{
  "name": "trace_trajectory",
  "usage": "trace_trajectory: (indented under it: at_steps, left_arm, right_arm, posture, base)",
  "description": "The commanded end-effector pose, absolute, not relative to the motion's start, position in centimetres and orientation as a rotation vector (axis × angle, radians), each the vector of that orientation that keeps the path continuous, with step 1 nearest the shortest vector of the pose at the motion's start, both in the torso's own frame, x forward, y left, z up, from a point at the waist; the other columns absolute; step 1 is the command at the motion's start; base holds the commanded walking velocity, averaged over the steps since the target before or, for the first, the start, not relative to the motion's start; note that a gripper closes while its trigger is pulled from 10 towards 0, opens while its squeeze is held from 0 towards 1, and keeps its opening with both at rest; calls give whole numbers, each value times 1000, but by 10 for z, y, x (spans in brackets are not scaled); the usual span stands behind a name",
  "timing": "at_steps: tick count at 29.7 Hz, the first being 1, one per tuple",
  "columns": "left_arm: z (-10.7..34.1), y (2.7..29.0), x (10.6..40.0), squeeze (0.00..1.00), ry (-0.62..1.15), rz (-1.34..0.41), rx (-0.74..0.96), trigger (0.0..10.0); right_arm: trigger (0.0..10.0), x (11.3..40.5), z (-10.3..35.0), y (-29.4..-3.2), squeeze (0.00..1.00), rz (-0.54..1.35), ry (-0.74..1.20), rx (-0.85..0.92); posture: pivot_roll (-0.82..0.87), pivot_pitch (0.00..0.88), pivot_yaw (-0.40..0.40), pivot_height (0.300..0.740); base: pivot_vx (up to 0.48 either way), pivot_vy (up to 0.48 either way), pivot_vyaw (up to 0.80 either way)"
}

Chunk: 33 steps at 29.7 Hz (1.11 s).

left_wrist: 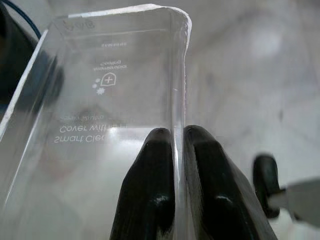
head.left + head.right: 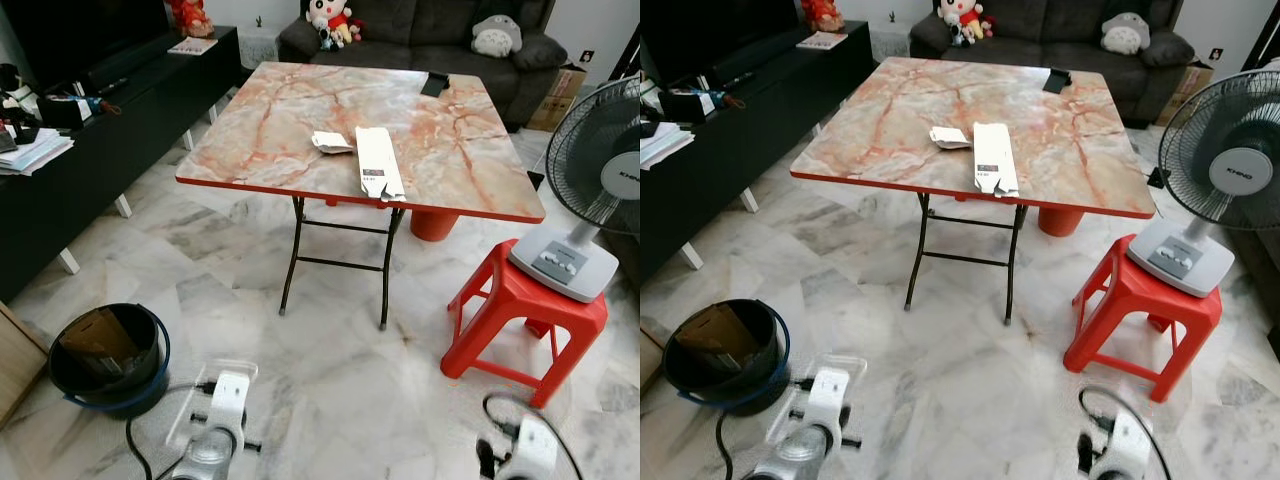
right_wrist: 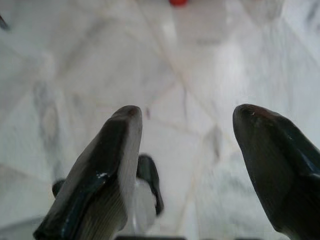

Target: Picking trash to rubbish bin

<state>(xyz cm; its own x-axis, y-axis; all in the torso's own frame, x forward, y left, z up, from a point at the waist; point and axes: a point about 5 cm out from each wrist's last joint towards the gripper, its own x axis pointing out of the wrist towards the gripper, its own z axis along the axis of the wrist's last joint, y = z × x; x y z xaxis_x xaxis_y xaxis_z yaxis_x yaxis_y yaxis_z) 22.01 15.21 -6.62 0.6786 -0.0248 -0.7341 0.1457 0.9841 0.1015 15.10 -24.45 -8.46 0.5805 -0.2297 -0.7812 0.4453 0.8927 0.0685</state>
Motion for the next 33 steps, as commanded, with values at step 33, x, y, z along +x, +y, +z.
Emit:
trace_trajectory:
  at_steps: [33]
  left_arm:
    - [-85, 162, 188, 0, 977, -73, 191, 10000]
  right_arm:
    - [10000, 150, -88, -240, 0, -365, 986, 142]
  posture:
    - [-95, 0, -42, 740]
  base:
    - [84, 0, 246]
